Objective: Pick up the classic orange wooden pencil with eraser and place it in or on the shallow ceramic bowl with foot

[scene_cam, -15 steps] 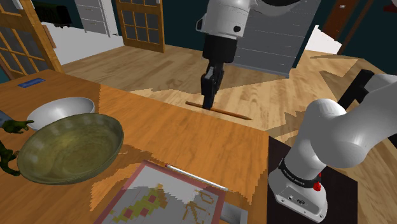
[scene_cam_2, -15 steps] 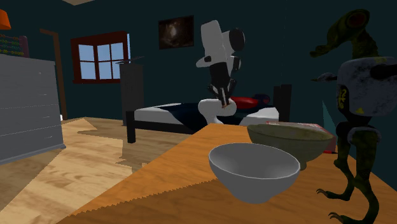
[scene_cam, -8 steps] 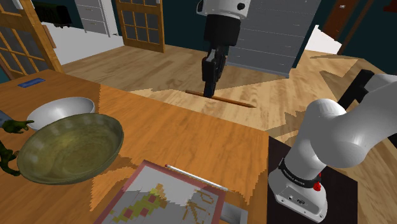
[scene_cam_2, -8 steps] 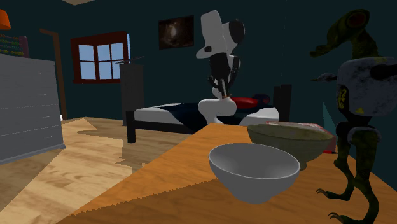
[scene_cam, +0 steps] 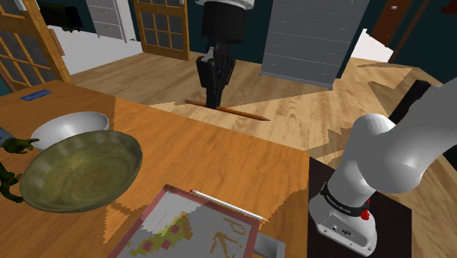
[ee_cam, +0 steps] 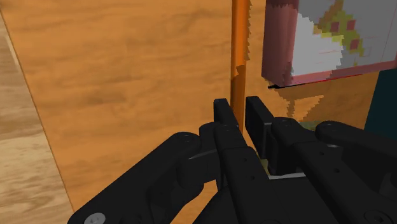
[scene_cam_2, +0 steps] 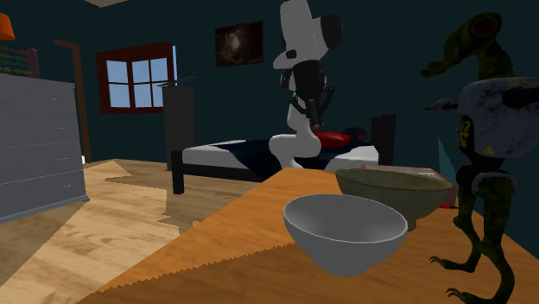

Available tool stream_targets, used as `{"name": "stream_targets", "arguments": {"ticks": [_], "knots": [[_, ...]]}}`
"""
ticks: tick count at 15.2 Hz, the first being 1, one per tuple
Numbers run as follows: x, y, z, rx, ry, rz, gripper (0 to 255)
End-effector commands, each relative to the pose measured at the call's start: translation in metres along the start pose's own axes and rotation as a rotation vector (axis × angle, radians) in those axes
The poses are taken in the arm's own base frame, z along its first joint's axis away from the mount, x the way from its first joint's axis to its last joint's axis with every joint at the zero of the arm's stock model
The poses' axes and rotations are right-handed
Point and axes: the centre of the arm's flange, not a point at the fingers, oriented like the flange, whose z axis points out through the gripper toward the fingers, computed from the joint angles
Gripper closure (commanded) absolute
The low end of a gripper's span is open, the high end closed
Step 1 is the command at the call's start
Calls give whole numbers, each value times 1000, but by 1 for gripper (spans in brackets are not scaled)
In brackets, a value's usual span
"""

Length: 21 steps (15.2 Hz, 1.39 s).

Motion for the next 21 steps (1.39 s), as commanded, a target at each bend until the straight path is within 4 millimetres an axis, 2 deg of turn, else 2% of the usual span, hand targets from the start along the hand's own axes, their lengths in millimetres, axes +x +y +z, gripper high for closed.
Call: {"name": "stream_targets", "arguments": {"ticks": [1, 19, 21], "knots": [[23, -17, 3, 1, 0, 0, 255], [213, -165, 28, 1, 0, 0, 255], [213, -163, 39, 1, 0, 0, 255]]}}
